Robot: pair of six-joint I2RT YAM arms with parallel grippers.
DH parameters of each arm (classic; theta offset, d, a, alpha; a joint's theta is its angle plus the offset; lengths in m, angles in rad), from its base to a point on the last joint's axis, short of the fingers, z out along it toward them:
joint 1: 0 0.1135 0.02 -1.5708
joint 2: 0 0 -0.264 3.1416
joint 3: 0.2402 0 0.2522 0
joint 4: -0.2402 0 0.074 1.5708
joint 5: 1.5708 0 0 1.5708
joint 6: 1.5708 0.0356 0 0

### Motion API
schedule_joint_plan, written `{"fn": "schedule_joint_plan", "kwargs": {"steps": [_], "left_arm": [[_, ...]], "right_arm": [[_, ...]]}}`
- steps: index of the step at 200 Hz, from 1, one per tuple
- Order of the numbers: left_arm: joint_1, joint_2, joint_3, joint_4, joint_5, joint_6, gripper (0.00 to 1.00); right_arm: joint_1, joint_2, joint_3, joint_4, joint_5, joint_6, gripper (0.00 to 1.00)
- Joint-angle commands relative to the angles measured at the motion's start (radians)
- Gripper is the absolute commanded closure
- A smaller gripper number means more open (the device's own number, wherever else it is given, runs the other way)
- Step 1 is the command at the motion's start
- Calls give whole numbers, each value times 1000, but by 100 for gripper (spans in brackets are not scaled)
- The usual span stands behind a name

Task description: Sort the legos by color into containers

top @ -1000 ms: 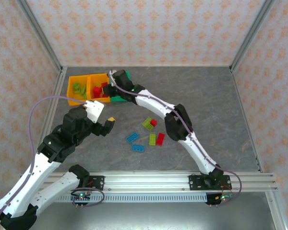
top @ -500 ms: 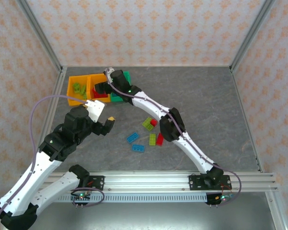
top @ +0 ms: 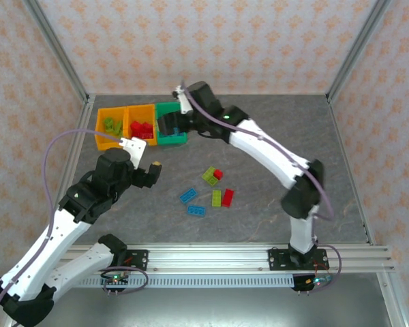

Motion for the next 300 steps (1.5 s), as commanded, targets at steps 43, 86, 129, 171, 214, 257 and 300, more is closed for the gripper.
{"fn": "schedule_joint_plan", "kwargs": {"steps": [43, 86, 129, 171, 214, 257, 300], "left_arm": [[6, 259, 56, -89, 256, -411, 0], [-39, 491, 6, -12, 336, -371, 0], [-117, 708, 13, 84, 323, -315, 0], [-147, 848, 28, 119, 330, -327, 14], [-149, 906, 22, 135, 359, -321, 32], [-150, 919, 19, 143, 355, -320, 61], [-149, 796, 39, 135, 279, -336, 68]], "right_arm": [[-5, -537, -526, -208, 113, 68, 7], [-5, -769, -707, -284, 97, 141, 0], [-5, -829, -766, -274, 115, 181, 1], [-5, -793, -775, -265, 117, 177, 1], [-5, -764, -768, -270, 126, 187, 1], [-5, -761, -773, -259, 113, 211, 1], [-5, -742, -788, -215, 97, 253, 1]]}}
